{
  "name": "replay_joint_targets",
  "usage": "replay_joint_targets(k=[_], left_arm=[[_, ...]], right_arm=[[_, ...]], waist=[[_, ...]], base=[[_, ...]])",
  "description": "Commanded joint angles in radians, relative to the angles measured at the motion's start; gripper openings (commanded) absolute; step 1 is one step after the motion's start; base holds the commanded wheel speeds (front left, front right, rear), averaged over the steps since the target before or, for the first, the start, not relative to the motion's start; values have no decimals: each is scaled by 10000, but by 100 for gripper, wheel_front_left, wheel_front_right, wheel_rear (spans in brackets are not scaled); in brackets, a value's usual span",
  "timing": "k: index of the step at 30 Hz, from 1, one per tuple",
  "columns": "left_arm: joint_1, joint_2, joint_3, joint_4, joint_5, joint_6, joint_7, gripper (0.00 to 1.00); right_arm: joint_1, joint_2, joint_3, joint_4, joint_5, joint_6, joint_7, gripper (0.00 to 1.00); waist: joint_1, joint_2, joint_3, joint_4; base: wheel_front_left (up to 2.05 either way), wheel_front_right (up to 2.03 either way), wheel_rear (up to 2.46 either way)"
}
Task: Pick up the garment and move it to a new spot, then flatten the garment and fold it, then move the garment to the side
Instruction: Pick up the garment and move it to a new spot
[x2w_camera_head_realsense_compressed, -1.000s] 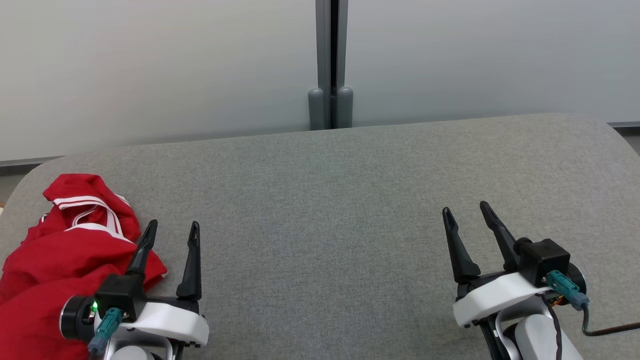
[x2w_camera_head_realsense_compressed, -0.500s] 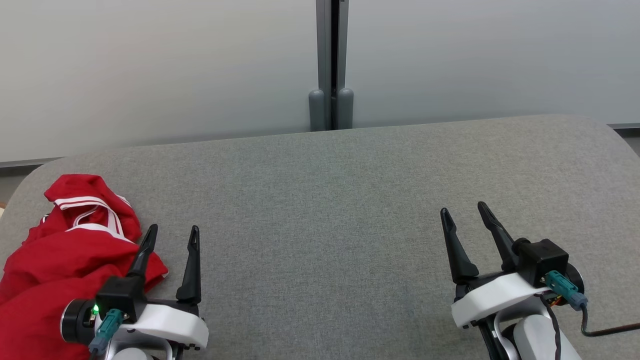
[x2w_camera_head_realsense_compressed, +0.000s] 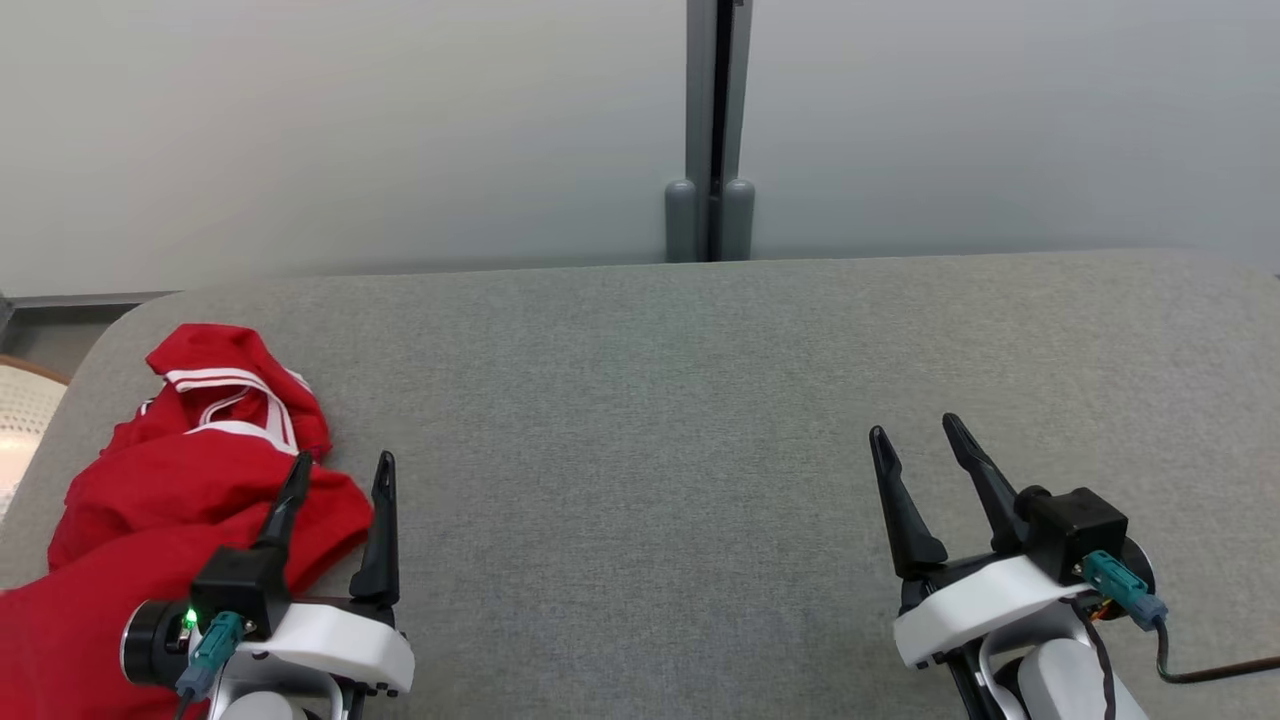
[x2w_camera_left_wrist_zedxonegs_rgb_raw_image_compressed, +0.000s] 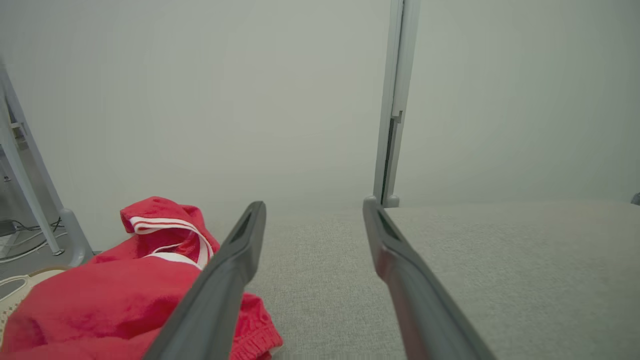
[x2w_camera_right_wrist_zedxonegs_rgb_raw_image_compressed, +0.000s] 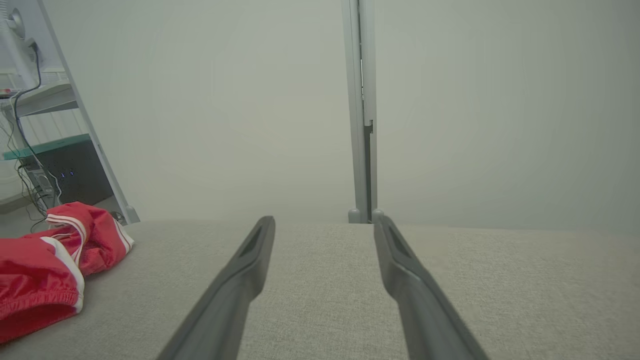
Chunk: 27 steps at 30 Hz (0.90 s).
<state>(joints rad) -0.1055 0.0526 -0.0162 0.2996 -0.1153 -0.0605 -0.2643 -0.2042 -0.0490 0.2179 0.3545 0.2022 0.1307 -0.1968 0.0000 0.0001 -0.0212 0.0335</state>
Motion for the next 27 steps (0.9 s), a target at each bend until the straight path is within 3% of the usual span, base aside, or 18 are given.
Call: replay_joint_targets(k=[1,18,27], left_arm=[[-68,70,69,57,-68,37,-3,100],[-79,319,320,507,-334,178,1,100],[-9,369,295,505,-437,255,6,100]], right_arm=[[95,-24,70,11,108,0,-100,100],[112,-28,773,157,695,0,-400,100],[19,-28,976,269,784,0,-471,100]], waist=[[0,-1,6,354],[0,-1,-26,3216],[0,-1,-53,3900]], base=[[0,0,0],[0,0,0],[0,0,0]])
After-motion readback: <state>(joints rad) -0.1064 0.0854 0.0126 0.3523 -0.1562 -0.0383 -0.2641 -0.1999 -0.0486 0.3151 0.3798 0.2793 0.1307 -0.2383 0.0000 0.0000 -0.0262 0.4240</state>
